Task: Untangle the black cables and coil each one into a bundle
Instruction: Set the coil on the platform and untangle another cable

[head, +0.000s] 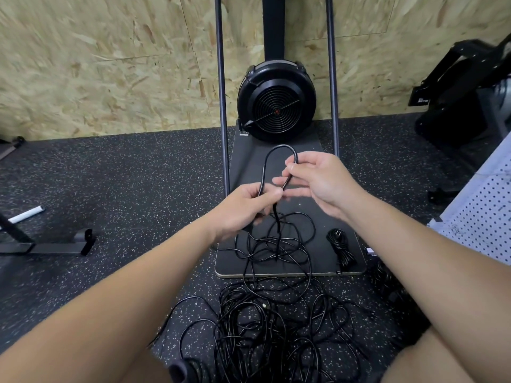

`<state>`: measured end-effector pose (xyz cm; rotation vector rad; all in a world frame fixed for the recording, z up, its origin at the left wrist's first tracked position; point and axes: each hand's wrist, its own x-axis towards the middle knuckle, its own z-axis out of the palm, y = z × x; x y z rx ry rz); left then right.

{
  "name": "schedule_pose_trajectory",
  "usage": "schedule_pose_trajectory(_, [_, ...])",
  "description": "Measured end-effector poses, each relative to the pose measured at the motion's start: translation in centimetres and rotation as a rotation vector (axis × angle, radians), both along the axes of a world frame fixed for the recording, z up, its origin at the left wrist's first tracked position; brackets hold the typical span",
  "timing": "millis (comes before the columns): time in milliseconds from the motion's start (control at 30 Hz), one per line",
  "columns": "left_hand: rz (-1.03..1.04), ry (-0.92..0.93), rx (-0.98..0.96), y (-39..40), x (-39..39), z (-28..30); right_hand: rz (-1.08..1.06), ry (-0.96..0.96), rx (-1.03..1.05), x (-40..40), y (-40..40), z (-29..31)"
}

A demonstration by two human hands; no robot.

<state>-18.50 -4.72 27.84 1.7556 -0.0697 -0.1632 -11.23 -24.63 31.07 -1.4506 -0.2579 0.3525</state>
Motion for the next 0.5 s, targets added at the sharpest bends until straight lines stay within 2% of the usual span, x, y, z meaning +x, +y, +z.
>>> schedule_pose_trajectory(133, [0.025,-0.055,0.162,0.0,-0.4,0.9,-0.012,-0.037,0.020,0.2,-0.1,0.0])
schedule_pose_trajectory(233, [0.122,-0.099,0.071,0.0,-0.3,1.1,0.075,-0.055,-0.064,0.3,0.3,-0.3])
schedule_pose_trajectory(300, [0.172,-0.103,-0.092,0.2,0.1,1.3,0.179,-0.120,-0.263,0.4,0.5,-1.3])
schedule_pose_trajectory(433, [0.243,-0.061,-0.436,0.4,0.3,2.0,0.613,-0.407,-0.957,0.5,-0.5,-6.0])
schedule_pose_trajectory(500, [0.282,-0.044,-0.479,0.7,0.2,2.1,0.721,-0.435,-1.044,0.2,-0.5,-8.2])
